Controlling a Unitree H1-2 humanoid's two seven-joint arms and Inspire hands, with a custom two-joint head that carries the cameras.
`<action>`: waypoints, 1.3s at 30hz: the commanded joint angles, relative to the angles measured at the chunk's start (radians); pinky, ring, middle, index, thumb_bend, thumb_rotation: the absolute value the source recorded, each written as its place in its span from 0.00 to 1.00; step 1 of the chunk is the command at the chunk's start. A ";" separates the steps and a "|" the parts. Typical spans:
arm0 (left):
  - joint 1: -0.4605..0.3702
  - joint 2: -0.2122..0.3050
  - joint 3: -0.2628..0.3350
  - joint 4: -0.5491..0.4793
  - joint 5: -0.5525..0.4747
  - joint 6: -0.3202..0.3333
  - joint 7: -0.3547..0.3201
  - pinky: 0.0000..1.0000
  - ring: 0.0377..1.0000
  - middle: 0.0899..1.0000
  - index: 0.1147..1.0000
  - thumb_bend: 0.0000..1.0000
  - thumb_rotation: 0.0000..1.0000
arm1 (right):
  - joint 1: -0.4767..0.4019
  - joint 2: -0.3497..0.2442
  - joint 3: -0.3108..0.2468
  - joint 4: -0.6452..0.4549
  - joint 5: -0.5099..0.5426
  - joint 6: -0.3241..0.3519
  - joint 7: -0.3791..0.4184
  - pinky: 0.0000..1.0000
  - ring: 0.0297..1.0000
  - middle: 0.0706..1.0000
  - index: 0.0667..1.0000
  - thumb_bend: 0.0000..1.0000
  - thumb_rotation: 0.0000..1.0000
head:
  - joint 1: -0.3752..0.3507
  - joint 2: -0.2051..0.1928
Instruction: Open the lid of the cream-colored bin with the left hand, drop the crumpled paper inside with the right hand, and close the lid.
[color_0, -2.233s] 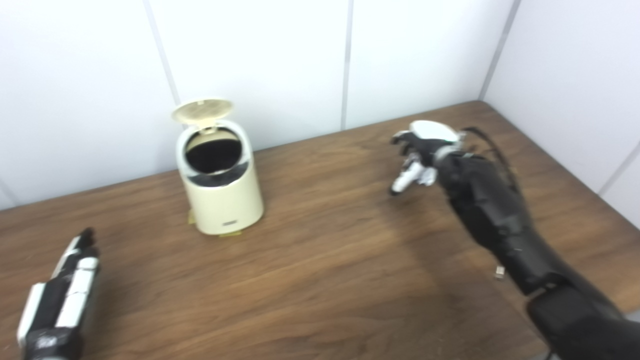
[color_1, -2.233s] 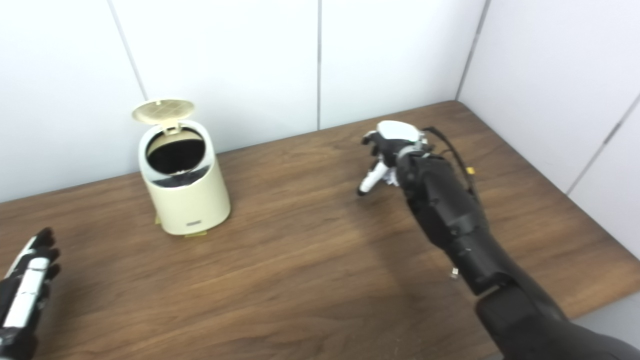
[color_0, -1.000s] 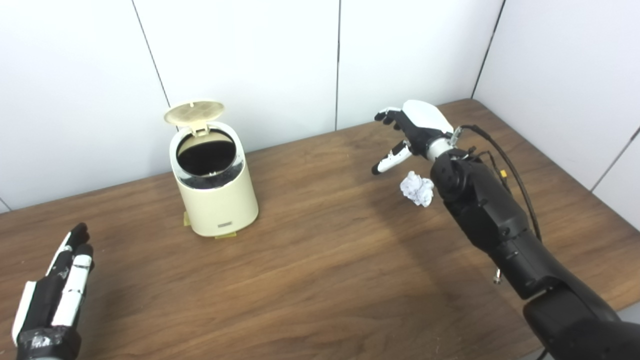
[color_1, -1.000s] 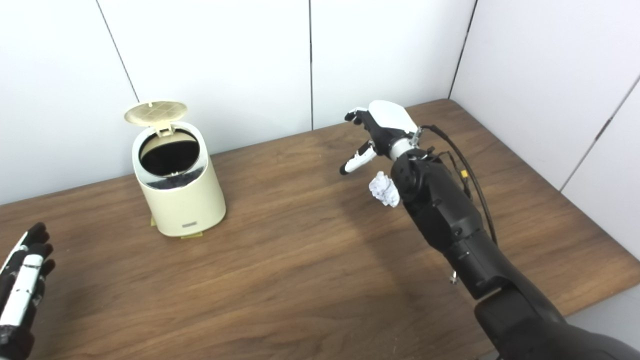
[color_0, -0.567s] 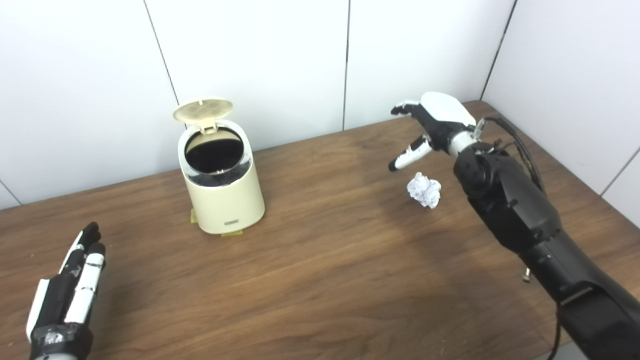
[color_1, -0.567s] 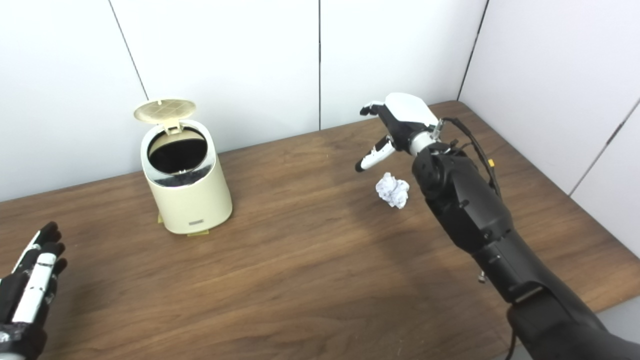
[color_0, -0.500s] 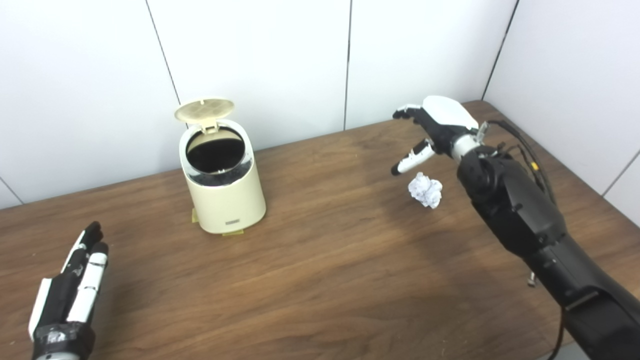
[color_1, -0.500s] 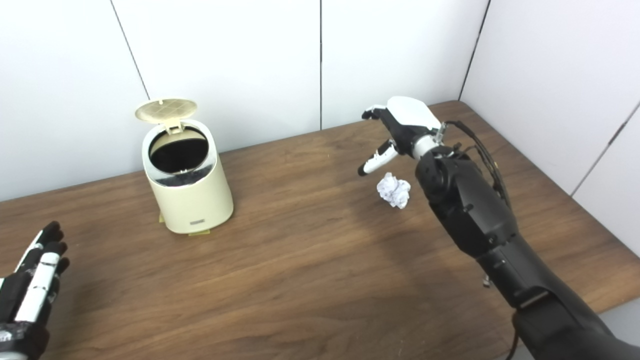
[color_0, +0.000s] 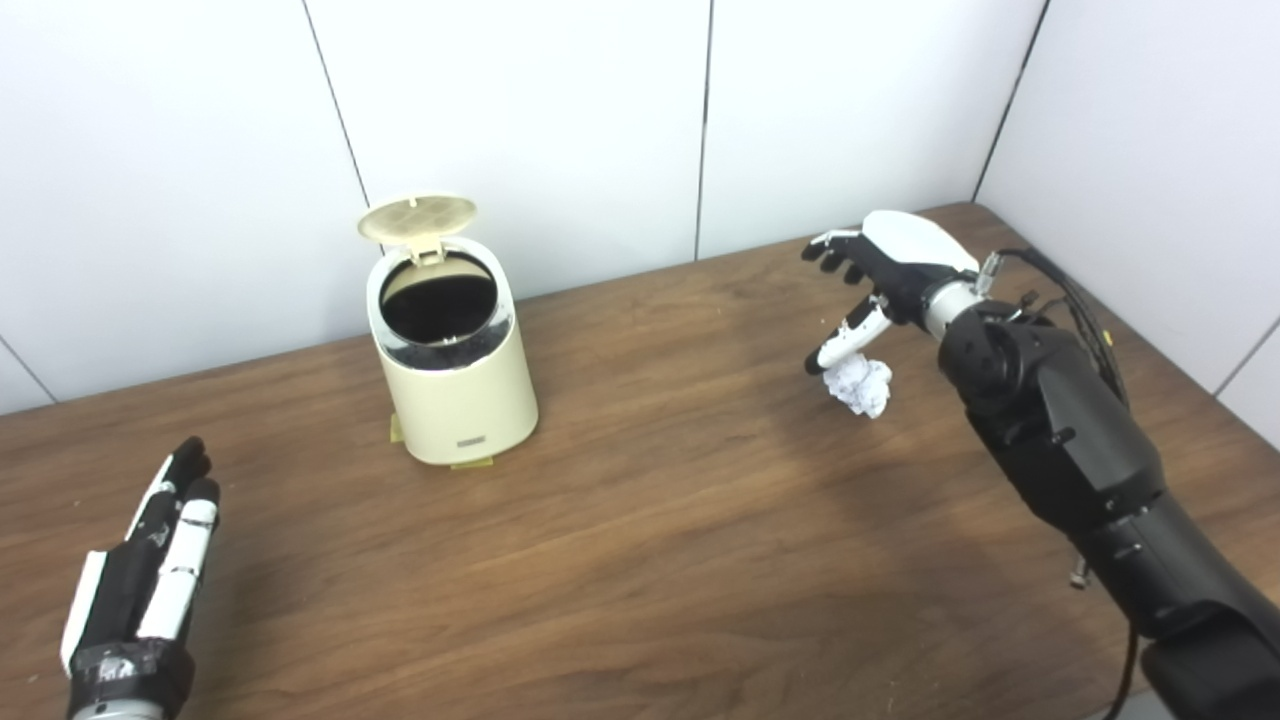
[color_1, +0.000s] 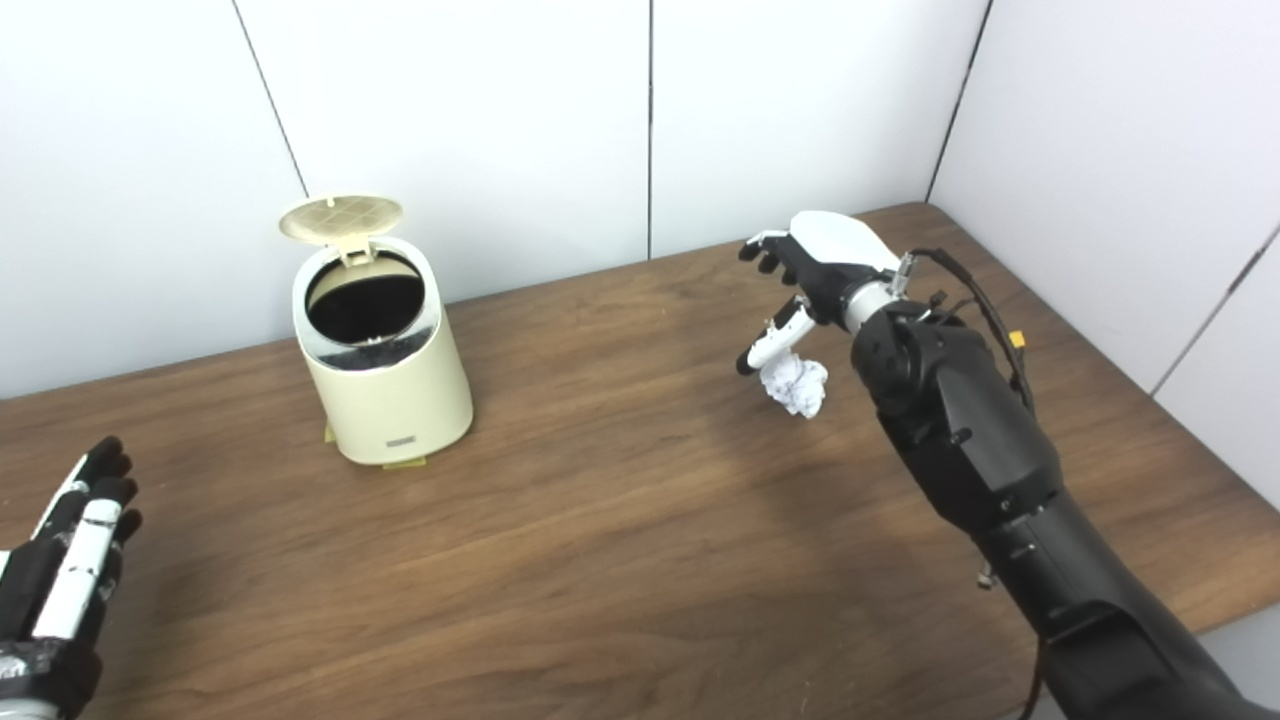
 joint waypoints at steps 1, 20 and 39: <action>-0.021 0.021 0.007 -0.022 -0.007 -0.046 0.001 1.00 0.99 0.99 1.00 0.39 0.69 | -0.022 -0.023 -0.015 -0.040 -0.035 0.004 -0.003 0.48 0.63 0.69 0.80 1.00 0.25 | -0.006 0.001; -0.031 0.056 0.007 0.004 0.005 -0.055 -0.001 1.00 1.00 0.98 1.00 0.35 0.69 | 0.057 0.050 -0.118 -0.074 -0.147 0.004 0.085 0.63 0.75 0.80 0.82 1.00 0.29 | -0.040 -0.042; -0.041 0.067 0.008 -0.016 -0.015 -0.036 -0.007 1.00 1.00 1.00 1.00 0.29 0.72 | 0.094 0.047 -0.130 -0.112 -0.209 0.003 0.144 0.60 0.72 0.77 0.82 1.00 0.33 | -0.086 -0.008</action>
